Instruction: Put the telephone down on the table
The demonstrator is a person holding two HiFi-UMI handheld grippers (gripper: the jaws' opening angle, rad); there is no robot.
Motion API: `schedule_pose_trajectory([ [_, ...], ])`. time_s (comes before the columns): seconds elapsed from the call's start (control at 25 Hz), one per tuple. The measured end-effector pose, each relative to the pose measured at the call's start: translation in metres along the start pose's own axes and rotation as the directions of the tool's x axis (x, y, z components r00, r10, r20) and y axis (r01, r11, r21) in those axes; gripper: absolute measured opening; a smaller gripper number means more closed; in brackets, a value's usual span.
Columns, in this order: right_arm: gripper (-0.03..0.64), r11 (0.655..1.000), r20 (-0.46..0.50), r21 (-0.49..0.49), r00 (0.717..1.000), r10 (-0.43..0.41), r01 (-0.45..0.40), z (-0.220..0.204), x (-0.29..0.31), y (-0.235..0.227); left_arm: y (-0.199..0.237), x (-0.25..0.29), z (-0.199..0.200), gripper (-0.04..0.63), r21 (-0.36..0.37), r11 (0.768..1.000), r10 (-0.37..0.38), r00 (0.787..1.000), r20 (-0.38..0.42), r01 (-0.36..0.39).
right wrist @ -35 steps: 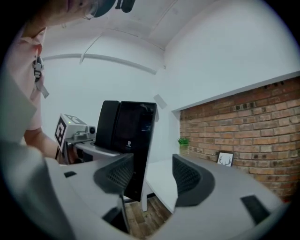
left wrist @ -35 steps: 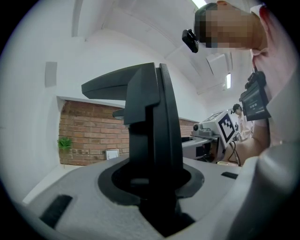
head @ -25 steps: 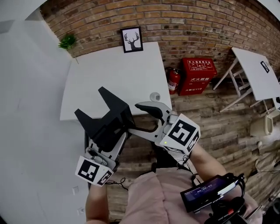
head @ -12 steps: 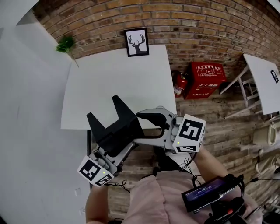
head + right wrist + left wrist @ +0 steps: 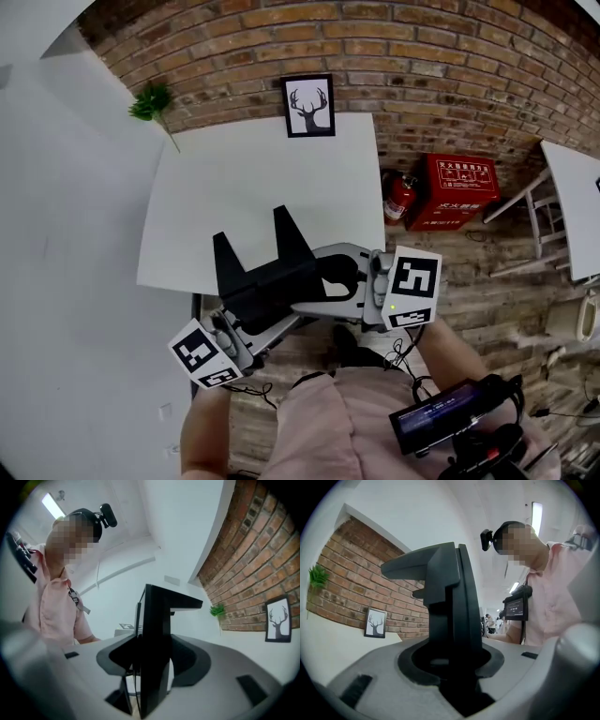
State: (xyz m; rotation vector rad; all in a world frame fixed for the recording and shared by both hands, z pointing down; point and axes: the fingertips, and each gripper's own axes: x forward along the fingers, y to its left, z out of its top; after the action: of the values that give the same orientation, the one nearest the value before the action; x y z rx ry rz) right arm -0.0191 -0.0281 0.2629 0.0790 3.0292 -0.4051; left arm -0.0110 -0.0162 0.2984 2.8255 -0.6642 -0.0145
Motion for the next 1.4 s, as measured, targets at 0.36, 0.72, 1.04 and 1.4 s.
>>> schedule_pose_trajectory([
  [0.36,0.181,0.999,0.031,0.000,0.998,0.047,-0.047,0.026,-0.009,-0.023,0.020,0.025,0.015,0.164,-0.026,0.999,-0.040,0.999,-0.025,0.039],
  [0.72,0.172,0.997,0.031,0.079,0.999,0.014,-0.017,0.012,0.014,-0.062,0.062,0.017,0.002,0.167,-0.093,0.994,-0.065,0.997,-0.033,0.062],
  [1.04,0.167,0.990,0.065,0.135,0.997,-0.047,0.038,0.009,0.050,-0.111,0.119,0.000,0.005,0.179,-0.100,0.989,-0.110,0.994,-0.017,0.108],
  [1.4,0.166,0.982,0.091,0.173,0.991,-0.097,0.080,0.022,0.084,-0.153,0.182,-0.033,0.047,0.215,-0.138,0.987,-0.067,0.995,0.075,0.077],
])
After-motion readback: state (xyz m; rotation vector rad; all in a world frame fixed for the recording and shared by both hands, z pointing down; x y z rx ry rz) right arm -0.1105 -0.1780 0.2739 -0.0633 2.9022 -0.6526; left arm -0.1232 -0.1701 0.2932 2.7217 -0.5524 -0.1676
